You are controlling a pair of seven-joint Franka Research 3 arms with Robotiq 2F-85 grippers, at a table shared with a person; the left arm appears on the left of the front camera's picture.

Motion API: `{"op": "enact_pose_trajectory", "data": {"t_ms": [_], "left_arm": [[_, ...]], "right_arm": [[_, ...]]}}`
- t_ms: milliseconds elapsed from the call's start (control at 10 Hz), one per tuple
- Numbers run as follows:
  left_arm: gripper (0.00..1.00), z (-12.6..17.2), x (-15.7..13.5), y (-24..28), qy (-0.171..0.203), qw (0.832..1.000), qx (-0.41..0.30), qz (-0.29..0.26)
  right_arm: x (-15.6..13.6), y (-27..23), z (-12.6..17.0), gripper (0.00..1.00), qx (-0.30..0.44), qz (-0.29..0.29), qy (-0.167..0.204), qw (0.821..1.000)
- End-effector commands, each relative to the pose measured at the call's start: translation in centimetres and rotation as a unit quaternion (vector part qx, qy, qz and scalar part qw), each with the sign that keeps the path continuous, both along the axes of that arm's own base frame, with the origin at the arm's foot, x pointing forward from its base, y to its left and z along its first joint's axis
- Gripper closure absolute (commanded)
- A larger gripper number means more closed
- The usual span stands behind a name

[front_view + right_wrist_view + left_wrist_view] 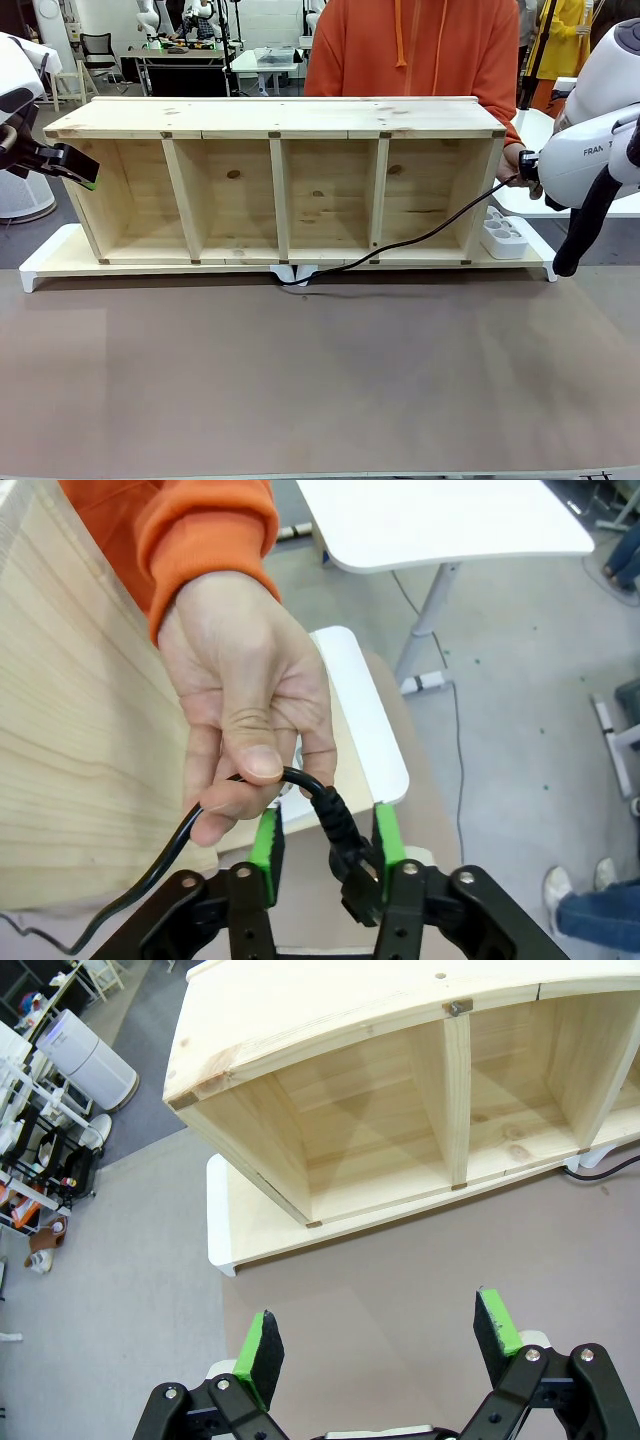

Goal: Perform cable management.
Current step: Release the Power Cable when the human grasps it.

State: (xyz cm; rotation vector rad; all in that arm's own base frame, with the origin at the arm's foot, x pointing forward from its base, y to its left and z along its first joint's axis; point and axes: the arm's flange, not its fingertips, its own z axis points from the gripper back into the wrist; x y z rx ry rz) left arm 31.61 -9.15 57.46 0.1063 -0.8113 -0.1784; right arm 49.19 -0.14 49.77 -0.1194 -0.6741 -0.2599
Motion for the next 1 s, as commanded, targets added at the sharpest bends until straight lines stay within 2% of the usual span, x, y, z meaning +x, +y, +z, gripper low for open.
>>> {"op": "enact_pose_trajectory", "data": {"t_ms": [0,100,200,300,400,500,900], "left_arm": [[0.0,0.0,-0.01,0.01,0.0,1.0,-0.001,0.002],[0.0,0.0,-0.01,0.01,0.0,1.0,-0.001,0.002],[0.0,0.0,-0.01,0.01,0.0,1.0,-0.001,0.002],[0.0,0.0,-0.01,0.01,0.0,1.0,-0.001,0.002],[0.0,0.0,-0.01,0.01,0.0,1.0,-0.001,0.002],[0.0,0.0,-0.01,0.01,0.0,1.0,-0.001,0.002],[0.0,0.0,-0.01,0.01,0.0,1.0,-0.001,0.002]], "right_arm": [[-0.29,-0.12,0.35,0.27,-0.003,0.005,0.009,1.0],[-0.31,-0.13,0.38,0.24,-0.003,0.005,0.009,1.0],[-0.3,-0.16,0.42,0.07,-0.002,0.004,0.011,1.0],[-0.37,-0.14,0.36,0.04,-0.012,0.005,0.01,1.0],[-0.46,-0.05,0.2,0.0,-0.025,0.007,-0.012,1.0],[-0.1,-0.14,0.09,0.0,-0.001,0.0,0.003,1.0],[-0.1,-0.14,0.09,0.0,-0.001,0.0,0.003,1.0]]}}
